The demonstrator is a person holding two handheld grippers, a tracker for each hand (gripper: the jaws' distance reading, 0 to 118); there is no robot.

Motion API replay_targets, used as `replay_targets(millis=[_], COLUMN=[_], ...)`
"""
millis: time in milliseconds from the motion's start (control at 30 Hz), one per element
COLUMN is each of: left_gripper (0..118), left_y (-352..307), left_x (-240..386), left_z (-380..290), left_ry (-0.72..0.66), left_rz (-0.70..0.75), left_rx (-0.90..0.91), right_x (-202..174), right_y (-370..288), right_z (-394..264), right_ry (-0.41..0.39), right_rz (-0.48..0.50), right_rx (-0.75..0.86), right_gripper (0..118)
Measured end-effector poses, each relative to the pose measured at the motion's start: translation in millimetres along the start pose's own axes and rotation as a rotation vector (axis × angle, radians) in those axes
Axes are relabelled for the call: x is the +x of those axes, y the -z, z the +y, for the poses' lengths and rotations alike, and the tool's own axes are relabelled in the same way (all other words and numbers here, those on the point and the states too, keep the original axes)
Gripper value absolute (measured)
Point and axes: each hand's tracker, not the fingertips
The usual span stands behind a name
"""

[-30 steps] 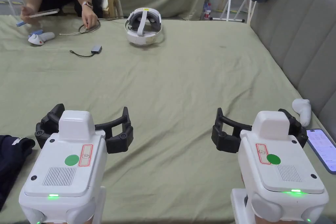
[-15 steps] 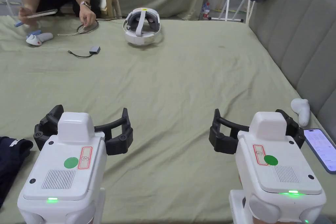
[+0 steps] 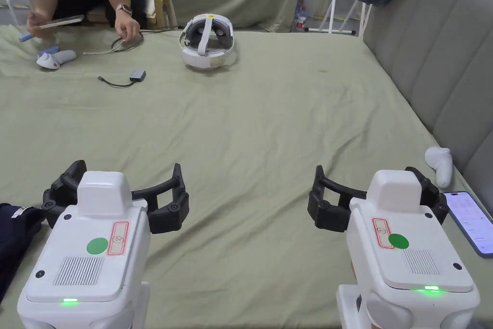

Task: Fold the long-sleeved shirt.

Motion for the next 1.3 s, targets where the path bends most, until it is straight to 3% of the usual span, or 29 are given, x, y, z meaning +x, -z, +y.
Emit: replay_targets(millis=[167, 333, 467, 633, 800, 1300], left_gripper=[111, 111, 111, 111, 111, 111], left_y=[-0.3, -0.5, 0.1, 1.6, 1.8, 0.8], left_x=[-0.5, -1.0, -2.4, -4.2, -4.2, -3.0], left_z=[0.1, -0.2, 0.1, 0.8, 1.9, 0.6], left_ry=[0.002, 0.001, -0.002, -0.004, -0.016, -0.002], left_rz=[0.001, 0.001, 0.006, 0.013, 0.012, 0.011], left_rx=[-0.001, -0.002, -0.004, -0.004, -0.003, -0.010], right_x=[-1.0, -8.4, -8.7, -3.7, 0.8, 0.0], right_y=[-1.0, 2.9, 10.0, 1.7, 0.4, 1.5], right_z=[-0.6, 5.1, 8.6, 23.1, 29.2, 29.3], right_ry=[-0.004, -0.021, 0.069, 0.070, 0.121, 0.103], right_rz=[0.005, -0.095, -0.154, -0.087, -0.053, -0.067], right_rx=[-0.009, -0.112, -0.174, -0.173, -0.167, -0.172], right_gripper=[118, 118, 118, 118, 118, 118])
